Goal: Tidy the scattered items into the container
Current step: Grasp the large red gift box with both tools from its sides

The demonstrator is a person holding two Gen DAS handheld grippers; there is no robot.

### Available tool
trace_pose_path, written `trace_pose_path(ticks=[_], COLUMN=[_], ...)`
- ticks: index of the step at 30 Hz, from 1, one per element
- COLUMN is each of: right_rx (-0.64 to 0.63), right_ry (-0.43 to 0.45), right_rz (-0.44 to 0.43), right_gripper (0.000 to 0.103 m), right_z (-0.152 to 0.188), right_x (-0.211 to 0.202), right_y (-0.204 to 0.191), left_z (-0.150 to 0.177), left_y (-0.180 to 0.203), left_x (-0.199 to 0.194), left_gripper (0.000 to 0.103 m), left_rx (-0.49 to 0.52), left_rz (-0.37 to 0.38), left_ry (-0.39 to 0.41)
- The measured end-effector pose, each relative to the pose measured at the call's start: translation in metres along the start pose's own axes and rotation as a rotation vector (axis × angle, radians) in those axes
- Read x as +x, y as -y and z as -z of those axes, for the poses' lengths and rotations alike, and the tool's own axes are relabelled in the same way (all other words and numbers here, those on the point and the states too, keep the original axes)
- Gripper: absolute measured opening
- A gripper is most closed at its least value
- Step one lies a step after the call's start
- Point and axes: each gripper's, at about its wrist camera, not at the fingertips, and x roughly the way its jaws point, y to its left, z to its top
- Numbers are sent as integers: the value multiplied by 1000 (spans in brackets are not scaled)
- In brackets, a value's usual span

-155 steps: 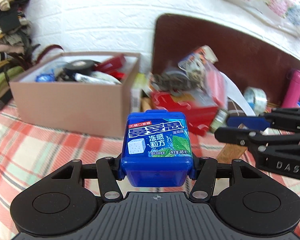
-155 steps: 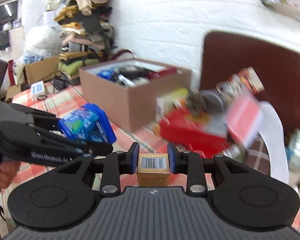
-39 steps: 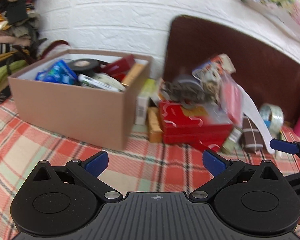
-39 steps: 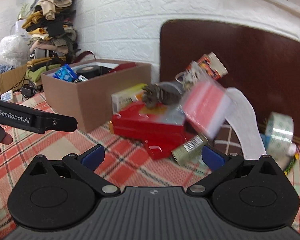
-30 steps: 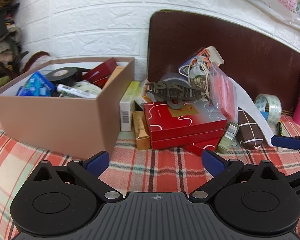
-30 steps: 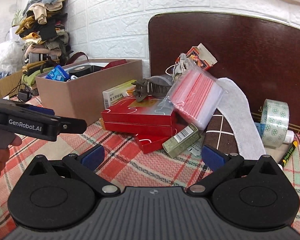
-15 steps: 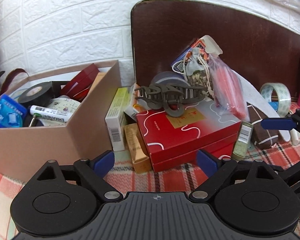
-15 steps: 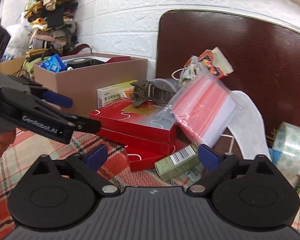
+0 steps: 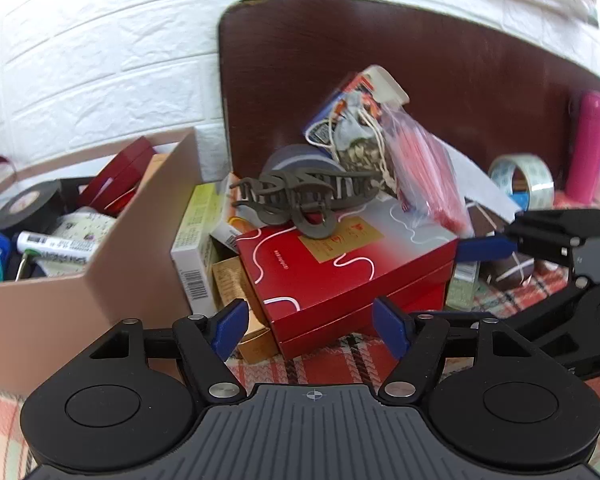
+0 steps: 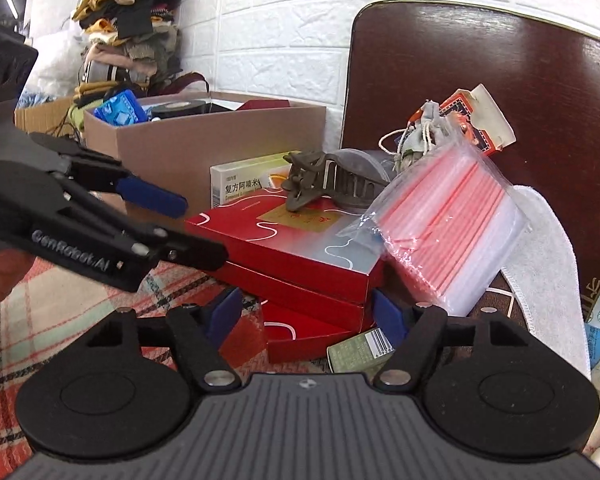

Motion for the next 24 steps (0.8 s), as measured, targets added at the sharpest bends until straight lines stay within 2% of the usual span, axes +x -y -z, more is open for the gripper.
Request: trace_pose_path(ticks=[9, 12, 14, 16, 18, 24], right_rx=[-9, -17, -16, -14, -23, -63], right_ry=[-12, -22, -28, -30, -29, -44], right_rz=[9, 42, 58, 66, 74, 73], right_gripper=[71, 62, 58, 50, 47, 46], right_z=[-1, -2, -2, -2, -2, 6], right_x=[9, 11, 10, 6, -1, -36], right_y=[6, 5, 5, 4, 2, -20], left_z=[-3, -4, -4, -4, -4, 15], left_y=[-4, -1, 1, 2, 4, 21], left_x=[21, 21, 20, 16, 9, -32], left_gripper=[72, 69, 68, 67, 66, 66], left_rx=[-25, -15, -18, -31, -37, -49], left_rz=[36, 25, 15, 6, 2, -6], left_ry=[-35, -44, -46, -50, -48, -49])
